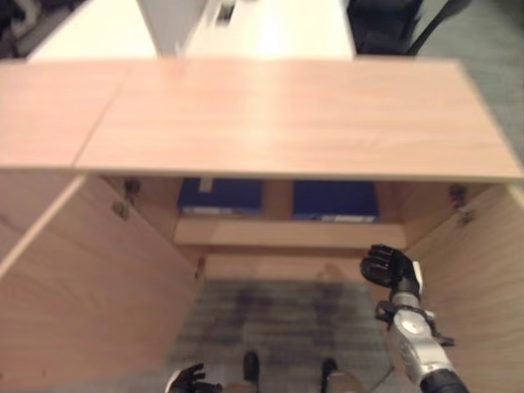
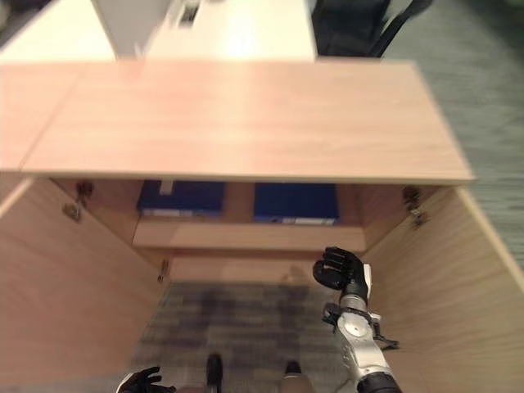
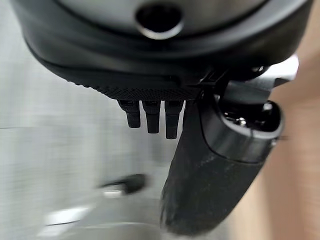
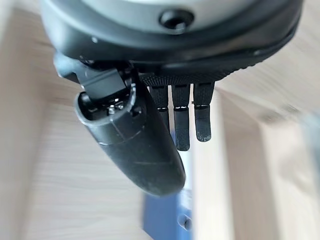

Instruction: Put the empty folder in the office cabinet

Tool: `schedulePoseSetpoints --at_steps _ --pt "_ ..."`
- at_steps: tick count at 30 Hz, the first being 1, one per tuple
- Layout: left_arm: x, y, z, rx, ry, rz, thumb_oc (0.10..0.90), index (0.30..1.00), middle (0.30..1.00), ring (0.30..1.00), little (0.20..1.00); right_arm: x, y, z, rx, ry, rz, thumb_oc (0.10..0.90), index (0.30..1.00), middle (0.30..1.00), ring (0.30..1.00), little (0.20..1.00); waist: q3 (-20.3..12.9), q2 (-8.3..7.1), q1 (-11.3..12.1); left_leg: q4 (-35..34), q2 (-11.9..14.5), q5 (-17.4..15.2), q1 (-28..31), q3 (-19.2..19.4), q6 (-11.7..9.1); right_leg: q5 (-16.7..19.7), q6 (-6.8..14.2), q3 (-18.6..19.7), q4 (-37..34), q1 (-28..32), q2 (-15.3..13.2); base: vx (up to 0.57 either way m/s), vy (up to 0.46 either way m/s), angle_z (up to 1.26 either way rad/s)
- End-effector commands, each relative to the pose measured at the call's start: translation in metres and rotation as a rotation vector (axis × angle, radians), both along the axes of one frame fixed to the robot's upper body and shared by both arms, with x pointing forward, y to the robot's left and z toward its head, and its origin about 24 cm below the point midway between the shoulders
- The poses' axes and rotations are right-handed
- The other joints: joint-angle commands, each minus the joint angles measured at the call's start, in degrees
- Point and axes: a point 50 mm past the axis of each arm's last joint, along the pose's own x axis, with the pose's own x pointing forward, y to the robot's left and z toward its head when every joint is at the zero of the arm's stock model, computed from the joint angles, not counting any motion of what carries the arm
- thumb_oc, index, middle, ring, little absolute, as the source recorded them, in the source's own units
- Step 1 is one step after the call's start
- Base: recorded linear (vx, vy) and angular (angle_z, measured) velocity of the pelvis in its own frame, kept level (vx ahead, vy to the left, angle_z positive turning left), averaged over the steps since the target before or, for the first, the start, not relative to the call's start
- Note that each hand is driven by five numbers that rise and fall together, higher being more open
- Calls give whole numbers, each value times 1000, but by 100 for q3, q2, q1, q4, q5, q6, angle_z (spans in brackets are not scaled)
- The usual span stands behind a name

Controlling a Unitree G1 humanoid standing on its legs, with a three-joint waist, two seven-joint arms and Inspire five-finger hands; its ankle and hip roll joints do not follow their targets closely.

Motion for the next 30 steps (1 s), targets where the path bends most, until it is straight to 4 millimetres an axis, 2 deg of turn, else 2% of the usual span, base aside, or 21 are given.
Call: schedulePoseSetpoints --at_steps 1,2,3,4,5,6,8,10,12,14,15,16,17,18,19,21,22,23,24,26,30 --pt "18 -22 3 -17 -68 -103 800 900 900 900 900 28 0 52 -108 -215 85 400 300 300 300 300 50 398 93 -306 14 -672 794 -450 -224 -205 -43 -228 -727 -69 94 133 -54 -5" --pt "20 -21 3 -10 -69 -110 800 900 900 900 900 26 -3 52 -110 -213 80 400 300 300 300 300 38 336 43 -306 -51 -679 775 -491 -265 -176 -129 -266 -1333 -77 72 100 -66 -5" --pt "20 -21 3 -10 -69 -111 800 900 900 900 900 26 -3 51 -110 -212 80 400 300 300 300 300 38 353 30 -306 -28 -689 783 -507 -268 -166 -132 -296 -1385 -34 87 103 -109 0" --pt "22 -20 4 -1 -71 -123 800 900 900 900 900 26 -6 53 -120 -217 73 400 300 300 300 300 34 291 -4 -306 -88 -692 748 -530 -324 -59 -188 -352 -1926 -85 36 104 -126 11" --pt "24 -18 5 15 -73 -141 800 900 900 900 900 27 -11 56 -142 -219 59 400 300 300 300 300 23 299 -54 -306 -71 -759 714 -545 -367 170 -188 -483 -2345 -152 -14 151 -196 15" --pt "23 -19 5 8 -75 -150 800 900 900 900 900 22 -17 53 -163 -204 47 400 300 300 300 300 -47 261 -64 -306 -118 -802 687 -647 -377 185 -223 -435 -2769 1 3 148 -180 24" --pt "20 -22 3 9 -59 -166 800 900 900 900 900 16 -18 51 -178 -195 59 400 300 300 300 300 -125 192 -72 -306 -144 -871 750 -657 -401 326 -337 -328 -3138 261 64 173 -162 55" --pt "17 -21 2 20 -48 -161 800 900 900 900 900 15 -21 52 -180 -197 61 400 300 300 300 300 -196 208 -67 -306 -104 -895 762 -659 -434 366 -377 -275 -3293 394 147 163 -155 82" --pt "9 -32 -3 4 -17 -192 800 900 900 900 900 5 -30 45 -192 -159 61 400 300 300 300 300 -255 276 -50 -224 121 -774 871 -604 -594 201 -529 -232 -3427 798 264 189 -258 23" --pt "8 -34 -4 2 -12 -206 800 900 900 900 900 3 -33 45 -187 -157 52 400 300 300 300 300 -228 296 -76 -20 168 -760 816 -598 -654 131 -582 -252 -3426 879 284 98 -161 10" --pt "7 -39 -5 -7 -8 -230 800 900 900 900 900 -2 -38 42 -176 -145 38 400 300 300 300 300 -176 324 -120 533 223 -595 607 -565 -822 -47 -718 -303 -3494 1111 327 56 -92 12" --pt "7 -39 -5 -7 -8 -231 800 900 900 900 900 -2 -39 42 -176 -144 38 400 300 300 300 300 -169 330 -134 567 228 -613 594 -584 -828 -47 -723 -321 -3502 1127 330 46 -135 11" --pt "11 -40 -4 -12 -19 -228 800 900 900 900 900 -3 -42 43 -176 -149 24 400 300 300 300 300 -37 334 -98 1112 217 -165 273 -587 -1028 -102 -764 -357 -3538 1254 315 -54 -72 14" --pt "15 -41 -2 -15 -34 -226 800 900 900 900 900 -3 -44 46 -179 -156 19 400 300 300 300 300 65 295 -125 1608 195 38 -39 -593 -1118 -106 -815 -402 -3555 1307 261 -60 -157 36" --pt "17 -41 -1 -13 -42 -231 800 900 900 900 900 0 -46 49 -181 -166 11 400 300 300 300 300 162 182 -98 2086 232 172 -429 -513 -1131 -180 -878 -478 -3649 1415 183 -6 -124 44" --pt "17 -42 -1 -18 -42 -229 800 900 900 900 900 0 -47 48 -177 -162 4 400 300 300 300 300 160 157 -83 2047 320 105 -533 -399 -1076 -220 -869 -479 -3665 1467 162 96 -53 28" --pt "16 -44 -2 -30 -35 -218 800 900 900 900 900 -2 -47 45 -168 -149 1 400 300 300 300 300 160 118 -39 1640 403 -92 -704 -261 -965 -273 -818 -475 -3704 1555 140 118 7 5" --pt "16 -44 -2 -30 -35 -218 800 900 900 900 900 -2 -47 45 -167 -148 1 400 300 300 300 300 163 112 -28 1628 399 -105 -678 -245 -960 -289 -813 -464 -3702 1566 134 259 49 2" --pt "13 -46 -4 -33 -18 -227 800 900 900 900 900 -4 -46 41 -169 -129 1 400 300 300 300 300 131 163 59 907 393 -70 -750 -256 -847 -336 -759 -447 -3714 1623 204 208 64 -5" --pt "11 -47 -5 -23 -9 -253 800 900 900 900 900 -3 -45 37 -180 -109 0 400 300 300 300 300 126 235 200 270 334 138 -840 -483 -815 -479 -737 -325 -3696 1712 294 185 64 -9" --pt "-1 -44 -9 -4 39 -275 800 900 900 900 900 -7 -38 22 -165 -56 19 400 300 300 300 300 -58 322 175 -213 306 183 -404 -542 -837 -514 -735 -266 -3682 1856 377 175 74 -38"
